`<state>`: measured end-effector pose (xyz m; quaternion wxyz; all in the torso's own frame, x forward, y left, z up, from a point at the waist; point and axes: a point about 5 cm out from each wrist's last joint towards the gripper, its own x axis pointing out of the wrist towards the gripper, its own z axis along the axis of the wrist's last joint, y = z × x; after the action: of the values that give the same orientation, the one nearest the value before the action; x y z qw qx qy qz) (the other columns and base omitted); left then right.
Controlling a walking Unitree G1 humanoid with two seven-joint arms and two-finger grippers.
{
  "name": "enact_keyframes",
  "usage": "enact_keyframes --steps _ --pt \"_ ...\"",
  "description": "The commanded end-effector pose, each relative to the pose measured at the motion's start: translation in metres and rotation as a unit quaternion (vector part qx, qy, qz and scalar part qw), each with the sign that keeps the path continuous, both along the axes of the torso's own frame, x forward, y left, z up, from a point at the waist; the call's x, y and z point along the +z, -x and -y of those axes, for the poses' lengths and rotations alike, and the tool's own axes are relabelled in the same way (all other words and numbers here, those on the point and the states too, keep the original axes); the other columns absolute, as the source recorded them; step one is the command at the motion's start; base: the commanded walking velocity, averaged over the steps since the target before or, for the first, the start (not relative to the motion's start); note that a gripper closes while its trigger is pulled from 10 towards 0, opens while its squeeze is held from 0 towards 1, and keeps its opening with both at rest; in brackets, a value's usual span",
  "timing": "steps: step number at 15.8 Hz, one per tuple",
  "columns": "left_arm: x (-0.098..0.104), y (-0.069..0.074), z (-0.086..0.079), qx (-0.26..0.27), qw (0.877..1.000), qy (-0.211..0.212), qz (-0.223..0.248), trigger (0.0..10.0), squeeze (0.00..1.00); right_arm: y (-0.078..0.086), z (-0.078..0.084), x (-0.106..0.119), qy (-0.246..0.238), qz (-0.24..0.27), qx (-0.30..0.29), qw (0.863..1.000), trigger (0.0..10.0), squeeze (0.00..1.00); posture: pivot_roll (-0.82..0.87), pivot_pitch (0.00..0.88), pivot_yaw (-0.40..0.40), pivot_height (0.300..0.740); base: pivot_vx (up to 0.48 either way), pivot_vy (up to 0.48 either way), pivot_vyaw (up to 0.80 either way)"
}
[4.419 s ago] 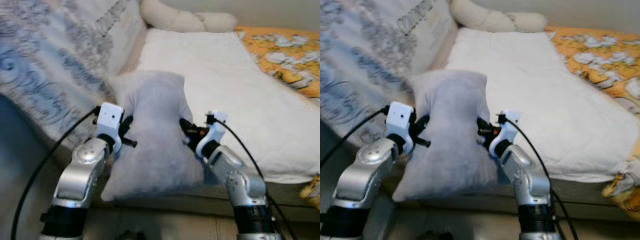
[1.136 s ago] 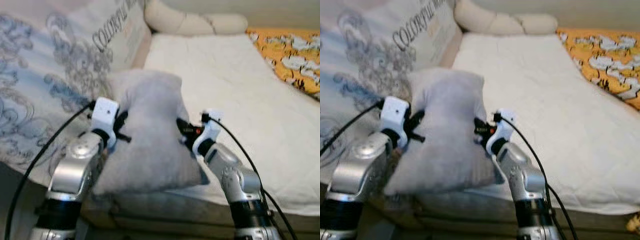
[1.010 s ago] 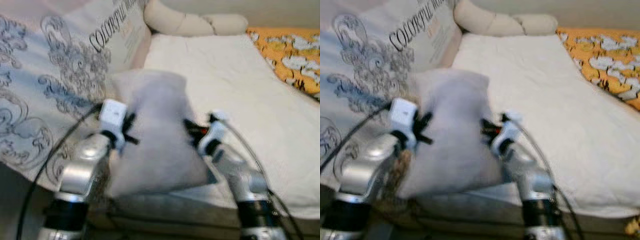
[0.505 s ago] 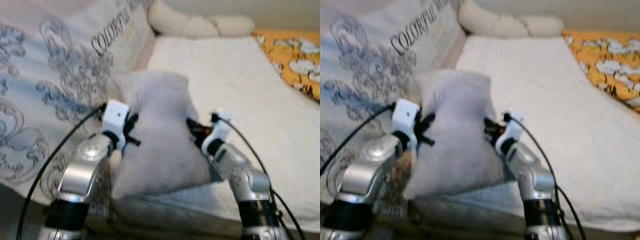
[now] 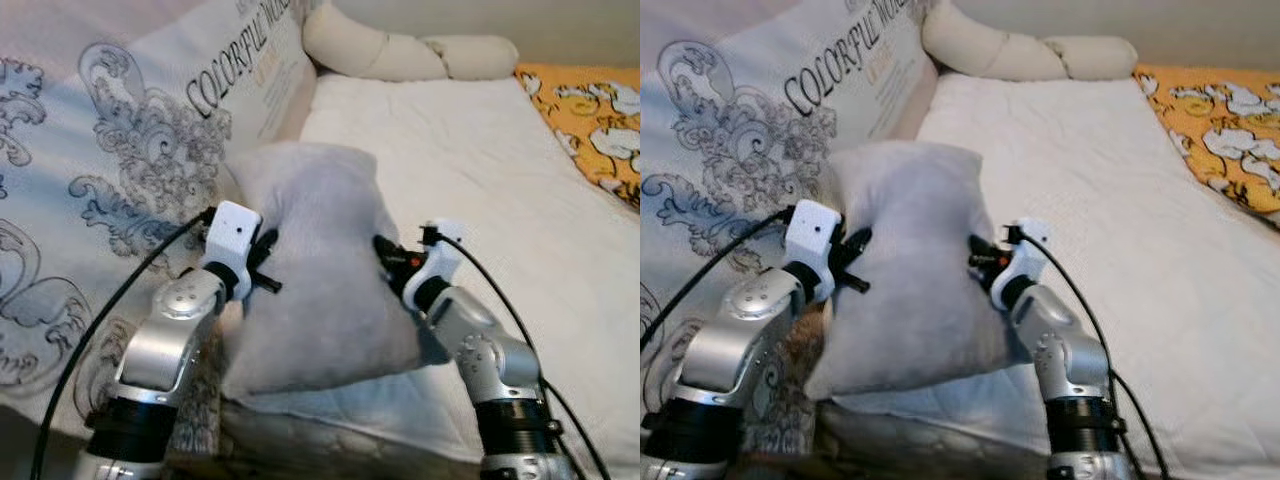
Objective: Clean up the room
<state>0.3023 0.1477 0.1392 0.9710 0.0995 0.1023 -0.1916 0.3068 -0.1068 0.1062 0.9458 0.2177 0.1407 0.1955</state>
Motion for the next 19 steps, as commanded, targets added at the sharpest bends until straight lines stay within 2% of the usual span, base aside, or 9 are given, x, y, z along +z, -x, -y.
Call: enact_keyframes --steps 1,4,5,6,7,10,12,15,19 --pt "0.010 0.001 -0.001 -0.007 1.000 -0.010 0.027 10.0 0.00 -0.003 -0.001 0.009 0.000 0.021 -0.005 1.000 10.0 0.00 -0.06 0.000 0.019 0.740 0.000 0.000 0.00" --pt "0.002 0.002 0.005 -0.008 1.000 -0.014 0.027 10.0 0.00 0.000 0.007 0.005 -0.012 0.009 -0.035 0.999 10.0 0.00 -0.05 0.000 0.006 0.740 0.000 0.000 0.00" --pt "-0.004 -0.003 0.009 -0.012 1.000 -0.015 0.024 10.0 0.00 0.001 0.010 0.001 -0.015 0.005 -0.045 0.999 10.0 0.18 -0.05 0.000 0.007 0.740 0.000 0.000 0.00" --pt "-0.008 -0.010 0.014 -0.032 0.998 -0.041 0.029 10.0 0.00 0.000 0.013 -0.003 -0.018 0.003 -0.054 0.998 10.0 0.80 -0.06 0.000 0.010 0.740 0.000 0.000 0.00" --pt "-0.008 -0.020 0.018 -0.039 0.997 -0.048 0.035 10.0 0.00 -0.004 0.016 -0.007 -0.017 0.001 -0.065 0.998 10.0 1.00 -0.06 0.000 0.013 0.740 0.000 0.000 0.00" --pt "-0.005 -0.039 0.019 -0.041 0.996 -0.059 0.045 10.0 0.00 -0.015 0.018 -0.015 -0.026 -0.010 -0.082 0.996 10.0 1.00 -0.07 0.000 0.023 0.740 0.000 0.000 0.00" --pt "0.002 -0.067 0.018 -0.038 0.994 -0.085 0.063 10.0 0.00 -0.031 0.023 -0.025 -0.007 -0.024 -0.101 0.995 10.0 1.00 -0.09 0.000 0.042 0.740 0.000 0.000 0.00" --pt "0.011 -0.082 0.024 -0.035 0.992 -0.091 0.074 10.0 0.00 -0.037 0.033 -0.023 0.001 -0.017 -0.120 0.993 10.0 1.00 -0.10 0.000 0.048 0.740 0.000 0.000 0.00" --pt "0.019 -0.093 0.032 -0.053 0.987 -0.125 0.082 10.0 0.00 -0.023 0.042 -0.017 0.039 0.036 -0.043 0.998 10.0 1.00 -0.14 0.000 0.060 0.740 0.000 0.000 0.00"
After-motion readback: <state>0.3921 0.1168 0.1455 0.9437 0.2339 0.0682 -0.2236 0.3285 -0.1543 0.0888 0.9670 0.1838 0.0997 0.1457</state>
